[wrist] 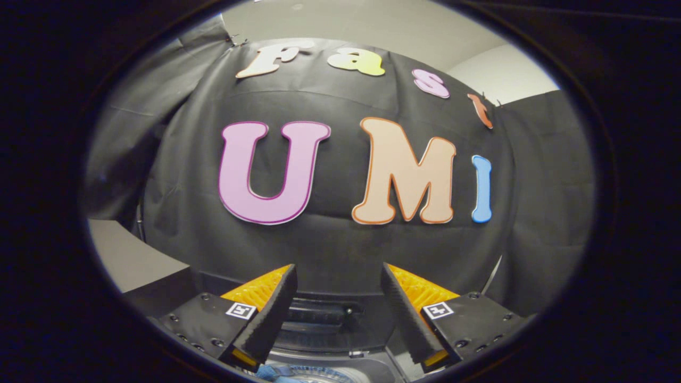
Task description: Put the clothes into the washing machine and then close the washing machine lid.
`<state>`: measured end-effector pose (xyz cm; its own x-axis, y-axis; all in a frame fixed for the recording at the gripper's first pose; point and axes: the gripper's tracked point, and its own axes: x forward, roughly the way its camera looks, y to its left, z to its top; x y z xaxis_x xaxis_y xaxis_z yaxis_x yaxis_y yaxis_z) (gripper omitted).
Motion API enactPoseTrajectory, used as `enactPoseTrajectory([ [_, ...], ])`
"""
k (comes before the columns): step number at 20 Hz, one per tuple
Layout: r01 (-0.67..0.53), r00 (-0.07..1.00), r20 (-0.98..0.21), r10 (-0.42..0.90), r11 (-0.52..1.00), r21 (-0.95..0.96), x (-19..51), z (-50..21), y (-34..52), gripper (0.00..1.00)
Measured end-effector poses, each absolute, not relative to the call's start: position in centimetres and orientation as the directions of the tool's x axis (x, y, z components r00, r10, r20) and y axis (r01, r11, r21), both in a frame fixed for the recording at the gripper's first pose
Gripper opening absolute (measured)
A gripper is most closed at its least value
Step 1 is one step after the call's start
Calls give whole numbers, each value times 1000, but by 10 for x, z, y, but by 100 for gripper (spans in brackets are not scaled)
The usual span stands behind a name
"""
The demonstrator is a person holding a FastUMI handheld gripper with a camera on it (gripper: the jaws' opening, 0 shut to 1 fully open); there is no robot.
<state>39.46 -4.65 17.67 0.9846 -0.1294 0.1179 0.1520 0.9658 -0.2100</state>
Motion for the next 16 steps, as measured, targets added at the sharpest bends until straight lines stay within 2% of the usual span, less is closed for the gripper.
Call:
enactPoseTrajectory([
  [6,97,988,133,-78,985,-141,445,179,-29,98],
  [12,66,997,51,-62,994,-83,495,156,-1,98],
  [16,88,996,-22,-88,996,-19,512,121,2,98],
])
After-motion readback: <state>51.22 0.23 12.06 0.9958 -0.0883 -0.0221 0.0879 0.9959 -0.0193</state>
